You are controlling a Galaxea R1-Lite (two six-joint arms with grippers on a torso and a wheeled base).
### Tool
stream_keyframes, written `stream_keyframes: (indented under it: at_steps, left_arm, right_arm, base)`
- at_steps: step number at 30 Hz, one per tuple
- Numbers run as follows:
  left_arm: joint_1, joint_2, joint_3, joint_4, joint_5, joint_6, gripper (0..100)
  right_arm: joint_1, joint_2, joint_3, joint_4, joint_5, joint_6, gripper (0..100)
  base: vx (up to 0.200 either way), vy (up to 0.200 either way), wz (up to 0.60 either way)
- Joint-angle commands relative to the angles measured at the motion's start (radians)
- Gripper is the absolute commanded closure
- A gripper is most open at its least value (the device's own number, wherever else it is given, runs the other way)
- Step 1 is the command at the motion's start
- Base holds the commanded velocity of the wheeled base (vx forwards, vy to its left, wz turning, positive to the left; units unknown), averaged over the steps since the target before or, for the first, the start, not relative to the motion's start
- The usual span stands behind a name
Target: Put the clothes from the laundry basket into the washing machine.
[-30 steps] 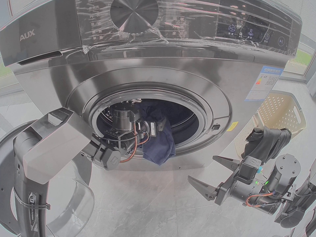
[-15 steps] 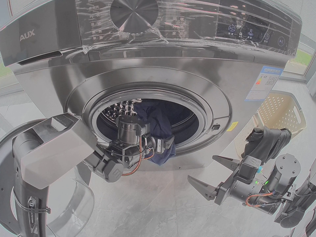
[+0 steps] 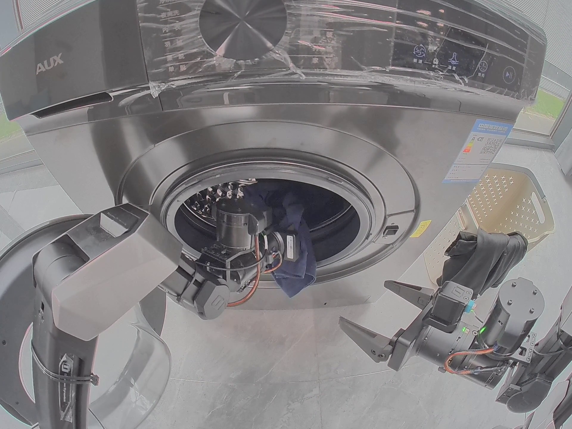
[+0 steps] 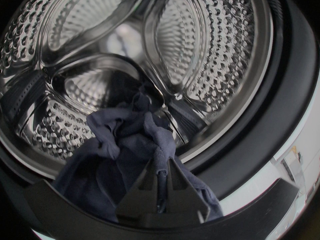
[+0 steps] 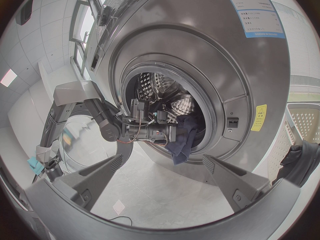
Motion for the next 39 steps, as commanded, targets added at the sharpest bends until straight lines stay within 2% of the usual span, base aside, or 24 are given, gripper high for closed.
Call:
stream_keyframes:
  at_steps: [1,9,15,16,19,23,28,39]
  left_arm:
    - [0.024,0.030,-0.108,-0.016,0.046,-0.010,100]
    - [0.028,0.094,-0.282,-0.062,0.104,-0.047,100]
    - [0.028,0.090,-0.268,-0.069,0.107,-0.045,100]
    - [0.028,0.085,-0.260,-0.062,0.107,-0.045,0]
    - [0.028,0.053,-0.208,-0.038,0.108,-0.044,0]
    - [0.027,-0.019,-0.101,0.062,0.099,-0.041,0]
    - [0.028,-0.051,-0.048,0.134,0.096,-0.039,0]
    - [0.031,-0.016,-0.015,0.171,0.101,-0.031,0]
  right_arm:
    - [0.001,0.002,-0.002,0.000,0.000,0.000,0]
    - [0.001,0.002,-0.004,0.000,0.000,0.000,0]
    - [0.001,0.002,-0.004,0.000,0.002,0.000,0]
    - [0.001,0.002,-0.004,0.000,0.002,0.000,0]
    - [0.001,0.002,-0.004,0.000,0.002,0.000,0]
    - [0.001,0.002,-0.004,0.000,0.002,0.000,0]
    - [0.001,0.009,-0.004,0.000,0.000,0.000,0]
    - [0.001,0.016,-0.004,0.000,0.003,0.000,0]
  base:
    - [0.000,0.000,0.00]
    - [0.000,0.000,0.00]
    - [0.000,0.000,0.00]
    - [0.000,0.000,0.00]
    - [0.000,0.000,0.00]
    - [0.000,0.000,0.00]
    - [0.000,0.000,0.00]
    - [0.000,0.000,0.00]
